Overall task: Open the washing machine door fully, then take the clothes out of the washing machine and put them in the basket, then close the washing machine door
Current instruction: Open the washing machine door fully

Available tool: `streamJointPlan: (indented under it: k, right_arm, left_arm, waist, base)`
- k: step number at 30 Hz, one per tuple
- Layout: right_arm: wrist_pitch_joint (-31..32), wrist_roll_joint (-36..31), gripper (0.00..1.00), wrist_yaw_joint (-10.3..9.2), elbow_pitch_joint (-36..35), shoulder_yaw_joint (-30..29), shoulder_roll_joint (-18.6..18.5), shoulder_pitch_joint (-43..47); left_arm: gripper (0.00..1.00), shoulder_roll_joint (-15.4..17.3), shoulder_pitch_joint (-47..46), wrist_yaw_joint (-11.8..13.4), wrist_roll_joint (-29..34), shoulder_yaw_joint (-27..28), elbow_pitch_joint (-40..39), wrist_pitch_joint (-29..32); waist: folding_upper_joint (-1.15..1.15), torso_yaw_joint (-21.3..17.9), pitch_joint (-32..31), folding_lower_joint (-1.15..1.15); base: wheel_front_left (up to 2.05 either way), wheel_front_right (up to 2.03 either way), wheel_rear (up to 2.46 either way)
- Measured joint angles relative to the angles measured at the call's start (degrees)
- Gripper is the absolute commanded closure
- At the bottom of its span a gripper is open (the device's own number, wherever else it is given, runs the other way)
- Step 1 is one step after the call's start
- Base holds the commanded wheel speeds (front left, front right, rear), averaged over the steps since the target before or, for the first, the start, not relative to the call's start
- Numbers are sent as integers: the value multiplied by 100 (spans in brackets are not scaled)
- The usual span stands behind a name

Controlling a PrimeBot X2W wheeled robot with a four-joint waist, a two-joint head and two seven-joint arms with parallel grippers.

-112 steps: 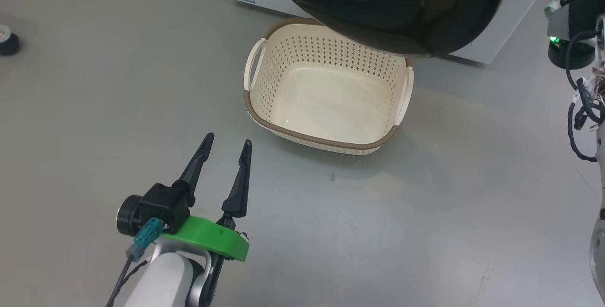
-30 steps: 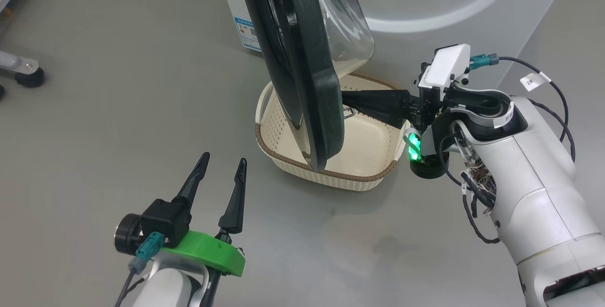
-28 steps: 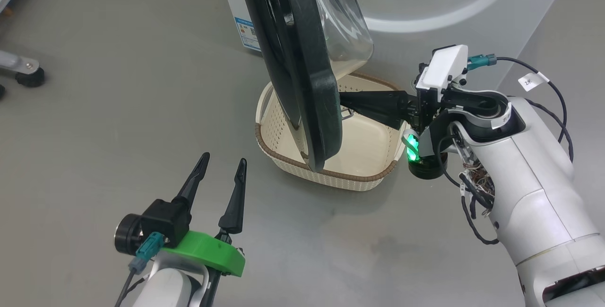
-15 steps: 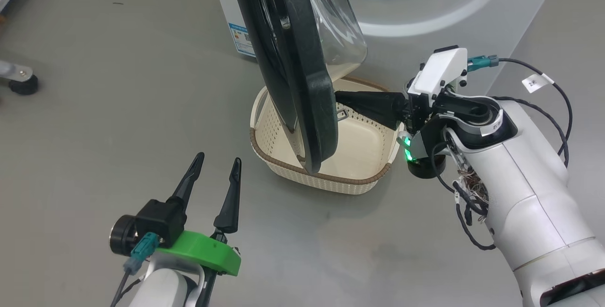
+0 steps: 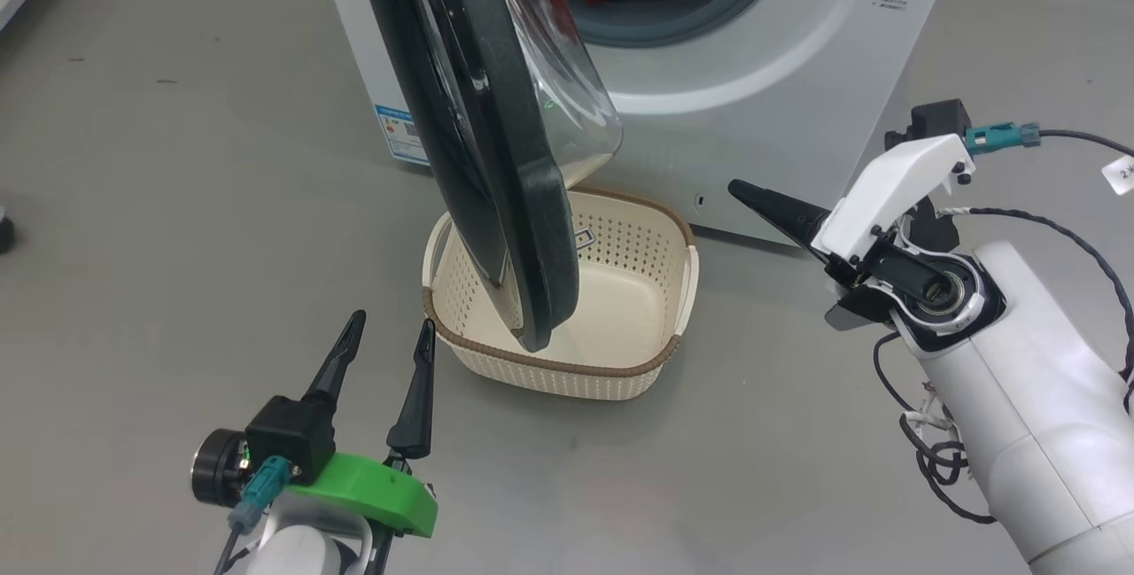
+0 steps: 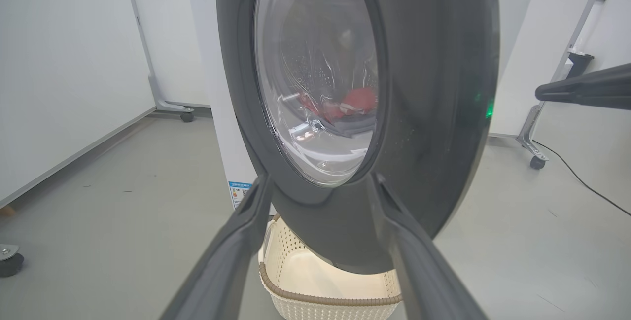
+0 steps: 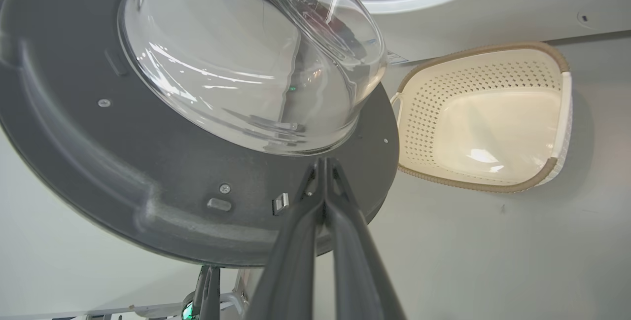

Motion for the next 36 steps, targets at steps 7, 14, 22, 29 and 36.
streamJointPlan:
  k: [7,14,22,29,36]
  right_arm:
    - [-1078,-884,100,40,-360,90,-328,565]
    - [-2307,-2296,100,57,-799,405,-981,1020]
    - [-3624,-3225,100,15,-1173,363,-1291,1694]
    - [-4277,-3597,100,-319,-1347,392,-1312,2225]
    - [-4443,-3686,100,-517,-1517,430,-1169,2678]
  left_arm:
    - [0,4,184,-4,100,108,58,0]
    - [0,9,320,-4,121,271,64,0]
    - [0,15,461,-4,121,480,12,0]
    - [0,18,478,-7,152,558,-10,0]
    - [0,18,497,-9,172,683,-37,0]
  waist:
    - [0,-333,-249,0]
    - [0,-675,-466,0]
    - [0,-1022,-623,0]
    - [0,-1199,-668,0]
    - [0,-1309,-687,0]
  base:
    - [0,0,0]
    - [0,0,0]
    - [0,0,0]
    - [0,0,0]
    - [0,0,0]
